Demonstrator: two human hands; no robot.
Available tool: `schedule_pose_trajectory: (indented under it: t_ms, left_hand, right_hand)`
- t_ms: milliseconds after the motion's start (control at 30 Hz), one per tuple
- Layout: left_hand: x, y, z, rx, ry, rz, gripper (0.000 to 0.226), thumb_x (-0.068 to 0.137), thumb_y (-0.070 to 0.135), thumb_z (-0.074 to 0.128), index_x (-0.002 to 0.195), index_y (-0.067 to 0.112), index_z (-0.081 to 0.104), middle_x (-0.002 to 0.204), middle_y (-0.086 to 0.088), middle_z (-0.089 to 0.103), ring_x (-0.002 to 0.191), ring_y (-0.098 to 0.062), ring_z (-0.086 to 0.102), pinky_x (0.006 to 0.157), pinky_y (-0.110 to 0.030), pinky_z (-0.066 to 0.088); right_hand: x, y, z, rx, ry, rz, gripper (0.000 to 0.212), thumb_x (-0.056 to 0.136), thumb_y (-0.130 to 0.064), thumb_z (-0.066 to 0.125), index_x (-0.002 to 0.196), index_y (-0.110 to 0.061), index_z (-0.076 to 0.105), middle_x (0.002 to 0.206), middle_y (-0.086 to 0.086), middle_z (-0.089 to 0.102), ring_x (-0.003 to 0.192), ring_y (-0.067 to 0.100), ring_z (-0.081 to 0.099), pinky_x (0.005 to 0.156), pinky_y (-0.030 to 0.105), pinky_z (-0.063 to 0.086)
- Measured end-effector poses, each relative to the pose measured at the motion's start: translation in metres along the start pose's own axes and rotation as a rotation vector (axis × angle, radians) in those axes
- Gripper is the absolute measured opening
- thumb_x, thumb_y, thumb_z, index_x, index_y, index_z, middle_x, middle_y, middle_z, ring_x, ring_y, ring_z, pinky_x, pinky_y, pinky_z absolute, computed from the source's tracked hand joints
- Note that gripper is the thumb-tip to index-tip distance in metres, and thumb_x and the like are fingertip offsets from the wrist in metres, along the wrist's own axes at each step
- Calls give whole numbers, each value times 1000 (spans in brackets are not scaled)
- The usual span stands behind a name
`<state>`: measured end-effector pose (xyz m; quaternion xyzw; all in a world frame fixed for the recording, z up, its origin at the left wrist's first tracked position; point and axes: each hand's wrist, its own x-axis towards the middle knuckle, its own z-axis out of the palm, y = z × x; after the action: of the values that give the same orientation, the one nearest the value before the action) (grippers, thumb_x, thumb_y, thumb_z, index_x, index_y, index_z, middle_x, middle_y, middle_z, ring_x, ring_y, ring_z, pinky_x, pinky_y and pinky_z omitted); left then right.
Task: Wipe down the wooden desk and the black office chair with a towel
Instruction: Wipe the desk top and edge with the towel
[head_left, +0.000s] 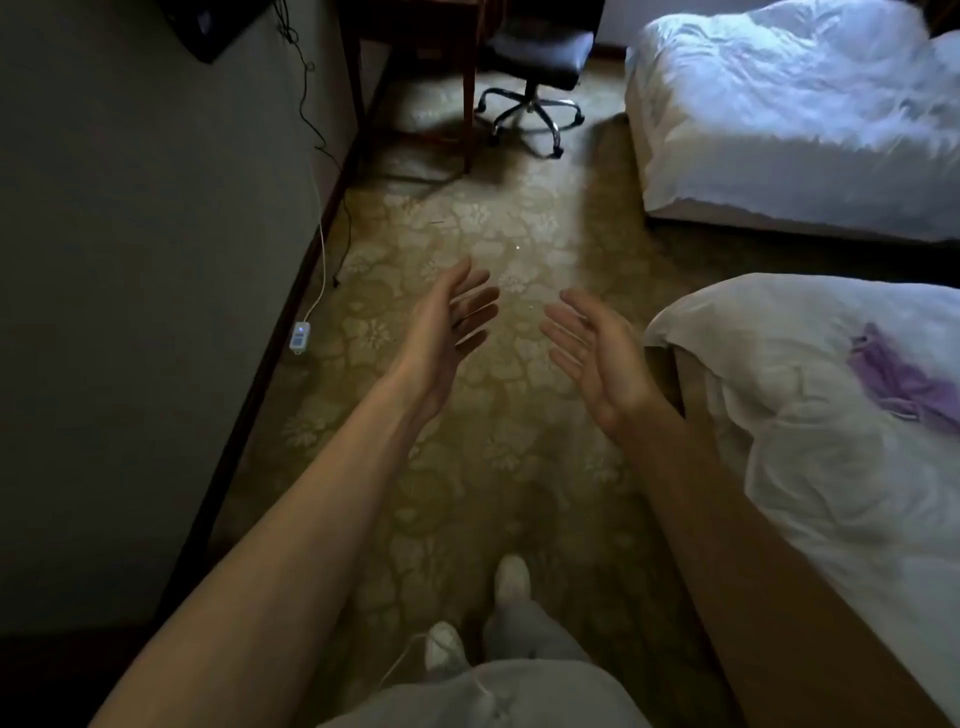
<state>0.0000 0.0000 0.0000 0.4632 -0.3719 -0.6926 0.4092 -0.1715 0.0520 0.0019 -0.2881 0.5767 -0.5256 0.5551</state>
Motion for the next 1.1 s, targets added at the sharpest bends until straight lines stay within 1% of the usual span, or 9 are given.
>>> schedule_pose_trajectory:
  t_ms: [67, 133, 300, 467, 600, 767, 967, 1100]
  left_hand:
    - [14, 5, 2, 7, -6, -17, 46, 101, 53, 51, 131, 22, 68, 124, 3, 74, 118, -13, 68, 100, -34, 49]
    - [29, 8, 4, 16, -17, -19, 48, 101, 54, 50, 133, 22, 67, 127, 2, 73, 119, -12, 67, 102, -34, 48]
    - [85, 14, 15, 18, 30, -34, 48, 102, 53, 50, 134, 22, 66, 129, 1, 72, 120, -14, 66, 108, -37, 46]
    - [155, 32, 40, 26, 76, -61, 49, 103, 52, 49, 136, 20, 65, 129, 0, 71, 121, -15, 65, 110, -38, 45]
    - [214, 47, 65, 65, 77, -31, 50, 104, 52, 47, 139, 19, 62, 132, 0, 70, 123, -15, 64, 111, -38, 45]
    - [272, 63, 89, 36, 102, -23, 50, 103, 52, 48, 136, 19, 64, 129, 0, 72, 122, -15, 66, 110, -38, 46]
    - [323, 82, 93, 5, 143, -20, 48, 103, 51, 50, 133, 18, 66, 126, 0, 73, 119, -15, 67, 110, -39, 47]
    - [362, 96, 86, 7, 148, -14, 47, 103, 52, 50, 132, 19, 67, 125, 1, 74, 118, -14, 68, 109, -39, 48]
  right_hand:
    - [15, -5, 2, -7, 0, 3, 47, 97, -46, 62, 138, -24, 58, 133, -3, 67, 122, 12, 65, 114, 41, 45]
    - [32, -8, 3, -2, -19, 5, 47, 91, -49, 63, 133, -28, 59, 133, -4, 67, 122, 12, 65, 113, 40, 46]
    - [100, -14, -2, 93, -22, 30, 39, 99, -40, 61, 135, -24, 59, 132, -3, 69, 120, 13, 67, 114, 43, 45]
    - [175, -34, -11, 174, -26, 92, 47, 103, -38, 56, 145, -17, 54, 135, 0, 66, 122, 15, 64, 114, 41, 44]
    - [231, -56, -21, 186, 1, 111, 41, 103, -36, 56, 140, -18, 58, 131, 0, 68, 119, 15, 65, 113, 41, 45]
    - [287, -81, -30, 153, -32, 81, 39, 102, -38, 58, 136, -21, 60, 133, 0, 68, 121, 14, 65, 110, 38, 47]
    - [342, -99, -29, 159, -42, 74, 42, 99, -39, 59, 137, -20, 61, 132, -1, 69, 120, 14, 66, 107, 37, 48]
    - [380, -106, -23, 166, -26, 91, 33, 101, -38, 58, 131, -23, 63, 130, -1, 70, 120, 14, 67, 109, 39, 48]
